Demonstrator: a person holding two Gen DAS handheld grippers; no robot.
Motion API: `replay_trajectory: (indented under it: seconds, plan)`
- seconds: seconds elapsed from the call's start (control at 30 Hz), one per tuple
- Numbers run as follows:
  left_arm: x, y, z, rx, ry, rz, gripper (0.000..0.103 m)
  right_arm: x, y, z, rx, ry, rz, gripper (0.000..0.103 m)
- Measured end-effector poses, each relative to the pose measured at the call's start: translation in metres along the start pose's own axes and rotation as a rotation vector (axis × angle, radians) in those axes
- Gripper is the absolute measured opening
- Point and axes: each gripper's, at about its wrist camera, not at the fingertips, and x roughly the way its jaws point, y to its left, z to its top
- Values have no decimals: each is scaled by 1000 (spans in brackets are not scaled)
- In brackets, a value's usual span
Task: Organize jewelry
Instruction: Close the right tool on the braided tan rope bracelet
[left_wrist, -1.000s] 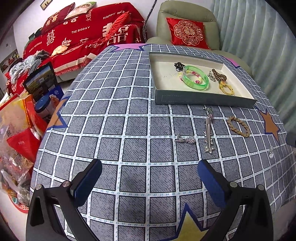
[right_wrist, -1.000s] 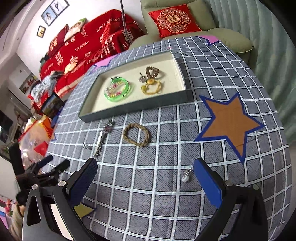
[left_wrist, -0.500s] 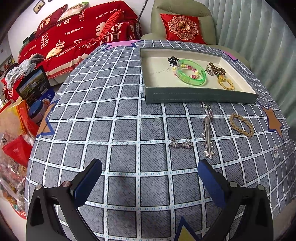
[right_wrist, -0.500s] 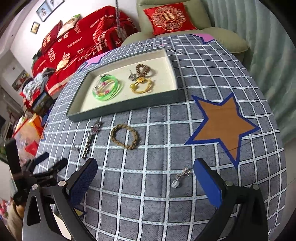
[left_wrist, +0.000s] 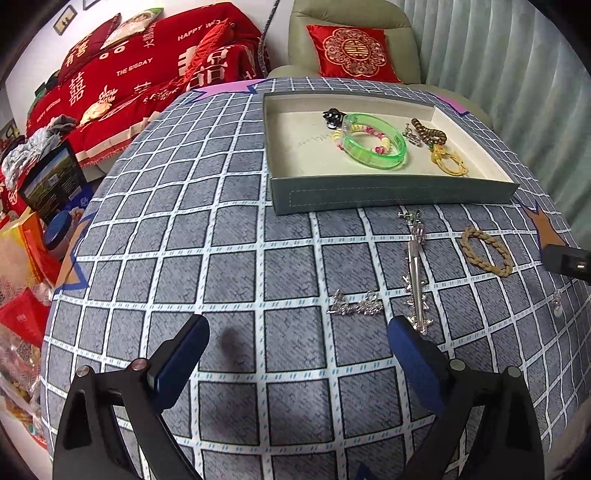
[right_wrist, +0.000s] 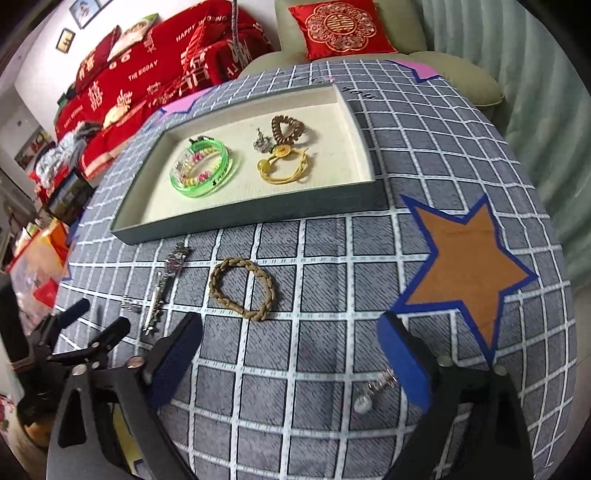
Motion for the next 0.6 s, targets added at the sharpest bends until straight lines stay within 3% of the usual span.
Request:
replay_trajectory:
  seconds: [0.03, 0.13, 0.33, 0.5, 0.6]
  plan:
    - [1, -2, 1, 8, 3, -4, 92, 3, 1, 1, -7, 3, -11, 88]
    - [7, -5, 2, 16, 20, -7, 90, 13, 4, 5, -20, 12, -44, 75]
    - [7, -9, 4, 33, 11, -23, 83, 30, 8, 11, -36, 32, -65, 64]
    - [6, -15, 6, 53, 7, -41, 69, 39, 23, 7, -125, 29, -134, 63]
    - [4, -21, 7, 74, 6, -52, 58, 39, 31, 3, -177, 19, -145, 51]
